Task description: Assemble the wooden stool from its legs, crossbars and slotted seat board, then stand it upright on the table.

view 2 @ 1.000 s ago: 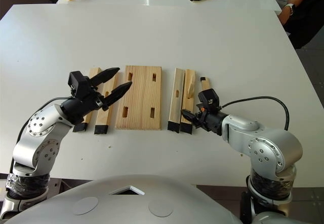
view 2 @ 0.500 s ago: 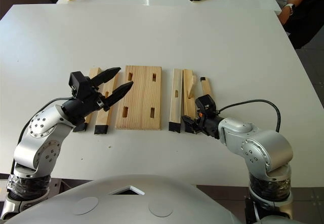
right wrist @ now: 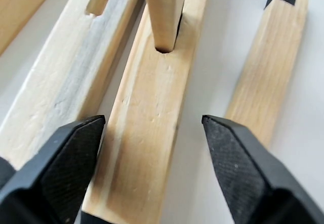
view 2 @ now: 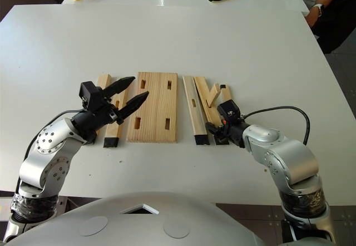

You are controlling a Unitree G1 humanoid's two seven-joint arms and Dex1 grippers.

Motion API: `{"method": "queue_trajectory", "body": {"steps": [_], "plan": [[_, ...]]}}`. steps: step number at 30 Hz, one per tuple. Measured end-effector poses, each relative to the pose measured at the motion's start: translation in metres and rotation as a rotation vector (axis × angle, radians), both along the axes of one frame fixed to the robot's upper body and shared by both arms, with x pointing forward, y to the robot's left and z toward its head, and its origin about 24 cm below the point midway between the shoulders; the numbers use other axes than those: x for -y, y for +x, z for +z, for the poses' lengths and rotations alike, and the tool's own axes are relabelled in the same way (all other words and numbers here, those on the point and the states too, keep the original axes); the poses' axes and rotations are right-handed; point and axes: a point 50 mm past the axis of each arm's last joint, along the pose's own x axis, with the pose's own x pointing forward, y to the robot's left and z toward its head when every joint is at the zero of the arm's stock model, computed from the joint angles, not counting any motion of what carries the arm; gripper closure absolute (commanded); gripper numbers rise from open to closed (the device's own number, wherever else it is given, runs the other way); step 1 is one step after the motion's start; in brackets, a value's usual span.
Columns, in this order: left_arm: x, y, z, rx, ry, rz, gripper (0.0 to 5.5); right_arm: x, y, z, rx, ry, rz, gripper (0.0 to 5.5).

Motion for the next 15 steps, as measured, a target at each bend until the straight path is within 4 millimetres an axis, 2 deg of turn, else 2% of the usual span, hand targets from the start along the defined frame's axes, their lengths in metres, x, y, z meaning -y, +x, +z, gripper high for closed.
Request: {"method": "queue_trajectory", "body": {"steps": [9,15], "plan": [[-0.0003,0.0003,0.0002,0.000,-0.001,0.004,2.43,0.0085,-0.0034,-0.0096,0.020,-0.042,0.041,1.96],[-0.0003,0.0014,0.0012,0.000,-0.001,0.005,2.43,0.0071,-0.0041,-0.0109,0.038,-0.016,0.058,2.86]]}}
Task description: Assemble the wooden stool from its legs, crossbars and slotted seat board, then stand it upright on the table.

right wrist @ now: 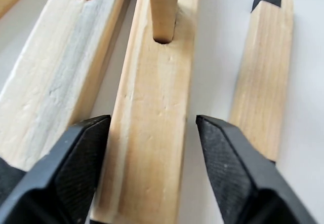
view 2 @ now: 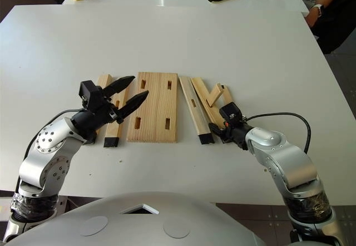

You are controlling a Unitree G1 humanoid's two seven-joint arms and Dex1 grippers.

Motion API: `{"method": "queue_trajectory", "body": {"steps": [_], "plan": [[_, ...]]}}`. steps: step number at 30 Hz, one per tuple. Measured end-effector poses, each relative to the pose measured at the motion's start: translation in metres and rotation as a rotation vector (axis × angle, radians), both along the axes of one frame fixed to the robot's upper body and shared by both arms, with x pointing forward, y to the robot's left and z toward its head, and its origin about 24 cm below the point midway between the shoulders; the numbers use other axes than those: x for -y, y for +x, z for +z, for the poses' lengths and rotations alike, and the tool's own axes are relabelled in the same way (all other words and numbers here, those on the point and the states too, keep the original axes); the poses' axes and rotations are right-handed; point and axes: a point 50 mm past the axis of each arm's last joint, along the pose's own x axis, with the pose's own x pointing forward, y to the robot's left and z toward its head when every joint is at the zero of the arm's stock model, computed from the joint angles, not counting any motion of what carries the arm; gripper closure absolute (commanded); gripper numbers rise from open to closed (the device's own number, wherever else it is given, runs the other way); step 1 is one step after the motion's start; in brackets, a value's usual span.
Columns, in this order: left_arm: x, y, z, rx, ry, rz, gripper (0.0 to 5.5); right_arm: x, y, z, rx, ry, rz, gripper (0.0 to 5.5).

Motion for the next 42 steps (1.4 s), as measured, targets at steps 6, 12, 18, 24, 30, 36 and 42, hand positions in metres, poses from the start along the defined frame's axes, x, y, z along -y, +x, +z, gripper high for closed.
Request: {"method": "queue_trajectory", "body": {"steps": [6,12,18,24,30,36,42], "plan": [[-0.004,0.009,0.004,0.004,0.009,0.048,2.43,-0.002,0.002,-0.001,0.016,0.021,-0.012,3.41],[-0.007,0.019,0.006,-0.020,0.020,0.113,2.43,-0.003,0.005,-0.002,0.030,0.042,-0.046,3.42],[-0.010,0.031,0.009,-0.047,0.094,0.188,2.43,0.000,0.018,0.005,0.087,0.078,-0.120,3.42],[-0.013,0.043,0.015,-0.044,0.114,0.208,2.43,0.002,0.059,0.063,0.383,0.198,-0.100,3.42],[-0.015,0.055,0.037,0.042,0.062,0.209,2.43,-0.003,0.070,0.117,0.505,0.492,0.099,3.42],[-0.005,0.048,0.069,-0.001,-0.176,-0.139,2.43,-0.007,0.052,0.147,0.415,0.738,0.435,3.42],[0.002,0.036,0.074,-0.046,-0.172,-0.358,2.43,0.002,0.051,0.164,0.340,0.833,0.566,3.42]]}}
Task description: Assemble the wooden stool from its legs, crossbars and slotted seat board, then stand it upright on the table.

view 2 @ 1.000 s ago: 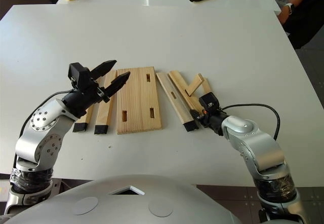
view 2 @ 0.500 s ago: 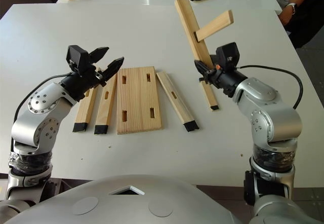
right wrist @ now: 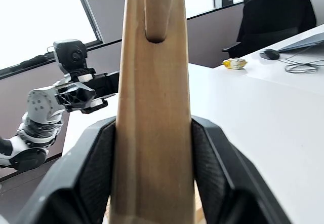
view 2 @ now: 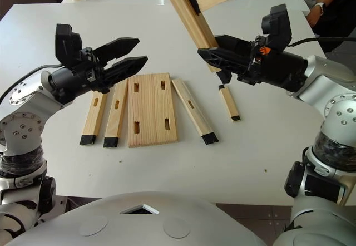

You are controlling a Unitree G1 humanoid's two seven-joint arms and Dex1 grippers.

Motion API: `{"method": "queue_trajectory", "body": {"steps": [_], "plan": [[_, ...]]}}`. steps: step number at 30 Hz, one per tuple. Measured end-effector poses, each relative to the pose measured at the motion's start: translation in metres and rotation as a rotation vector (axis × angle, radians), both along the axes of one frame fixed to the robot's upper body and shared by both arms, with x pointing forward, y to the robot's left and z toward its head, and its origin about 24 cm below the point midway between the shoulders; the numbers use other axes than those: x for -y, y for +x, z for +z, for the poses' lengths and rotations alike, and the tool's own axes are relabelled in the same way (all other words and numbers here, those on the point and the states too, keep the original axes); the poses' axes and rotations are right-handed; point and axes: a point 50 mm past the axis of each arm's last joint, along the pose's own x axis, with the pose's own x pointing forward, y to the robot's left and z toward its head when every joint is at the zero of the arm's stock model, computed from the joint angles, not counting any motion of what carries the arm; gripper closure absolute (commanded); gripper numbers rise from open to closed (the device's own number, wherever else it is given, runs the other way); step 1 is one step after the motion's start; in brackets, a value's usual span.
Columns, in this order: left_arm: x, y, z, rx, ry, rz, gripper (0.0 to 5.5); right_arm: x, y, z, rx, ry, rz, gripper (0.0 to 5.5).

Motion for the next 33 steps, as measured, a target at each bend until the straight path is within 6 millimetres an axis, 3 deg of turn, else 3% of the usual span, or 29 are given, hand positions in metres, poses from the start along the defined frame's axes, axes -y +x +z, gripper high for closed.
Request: {"method": "queue_trajectory", "body": {"steps": [12,33], "plan": [[0.012,0.000,0.014,-0.101,-0.161,-0.172,2.43,-0.011,-0.006,-0.009,-0.054,-0.021,0.236,3.42],[0.018,-0.007,0.022,-0.131,-0.205,-0.275,2.43,-0.018,-0.008,-0.022,-0.110,-0.024,0.350,3.42]]}}
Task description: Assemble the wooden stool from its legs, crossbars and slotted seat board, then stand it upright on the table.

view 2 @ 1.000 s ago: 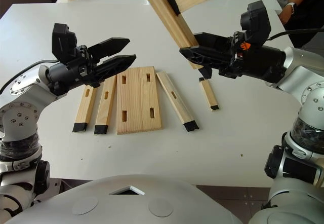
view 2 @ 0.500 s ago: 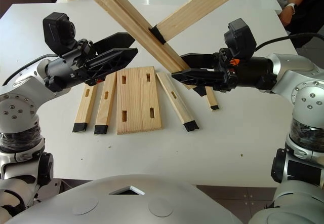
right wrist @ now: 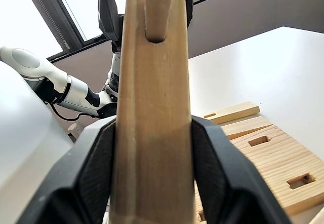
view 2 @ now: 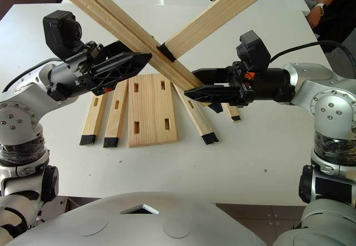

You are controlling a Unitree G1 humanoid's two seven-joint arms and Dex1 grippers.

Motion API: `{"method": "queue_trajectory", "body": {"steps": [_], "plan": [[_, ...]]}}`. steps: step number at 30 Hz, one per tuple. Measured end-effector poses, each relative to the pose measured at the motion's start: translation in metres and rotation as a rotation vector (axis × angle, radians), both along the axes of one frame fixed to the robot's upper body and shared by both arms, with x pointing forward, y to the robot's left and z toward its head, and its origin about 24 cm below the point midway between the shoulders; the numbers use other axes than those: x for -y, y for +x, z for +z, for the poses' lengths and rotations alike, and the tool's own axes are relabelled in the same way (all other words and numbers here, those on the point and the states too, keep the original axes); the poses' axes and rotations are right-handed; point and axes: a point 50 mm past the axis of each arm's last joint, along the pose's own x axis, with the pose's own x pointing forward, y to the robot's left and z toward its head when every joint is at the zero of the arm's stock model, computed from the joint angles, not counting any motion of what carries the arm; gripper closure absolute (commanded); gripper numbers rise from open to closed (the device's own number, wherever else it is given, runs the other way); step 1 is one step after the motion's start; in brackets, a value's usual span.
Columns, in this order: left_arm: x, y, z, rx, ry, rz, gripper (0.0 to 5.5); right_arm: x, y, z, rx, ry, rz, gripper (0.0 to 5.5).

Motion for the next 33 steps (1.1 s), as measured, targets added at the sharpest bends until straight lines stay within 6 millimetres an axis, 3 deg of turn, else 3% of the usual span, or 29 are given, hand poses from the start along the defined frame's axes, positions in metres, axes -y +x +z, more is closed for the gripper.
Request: {"method": "queue_trajectory", "body": {"steps": [15,21,33], "plan": [[0.0028,0.0022,-0.0020,-0.026,0.007,0.000,2.43,-0.0046,-0.0014,-0.0027,-0.007,-0.003,0.032,3.42],[0.0022,-0.0016,-0.0010,-0.034,0.002,-0.049,3.40,-0.0051,-0.0014,-0.0020,0.002,0.004,0.039,3.42],[-0.0017,-0.0042,0.0003,-0.030,0.020,-0.055,3.41,-0.0077,-0.0022,-0.0023,0.007,0.006,0.055,3.42]]}}
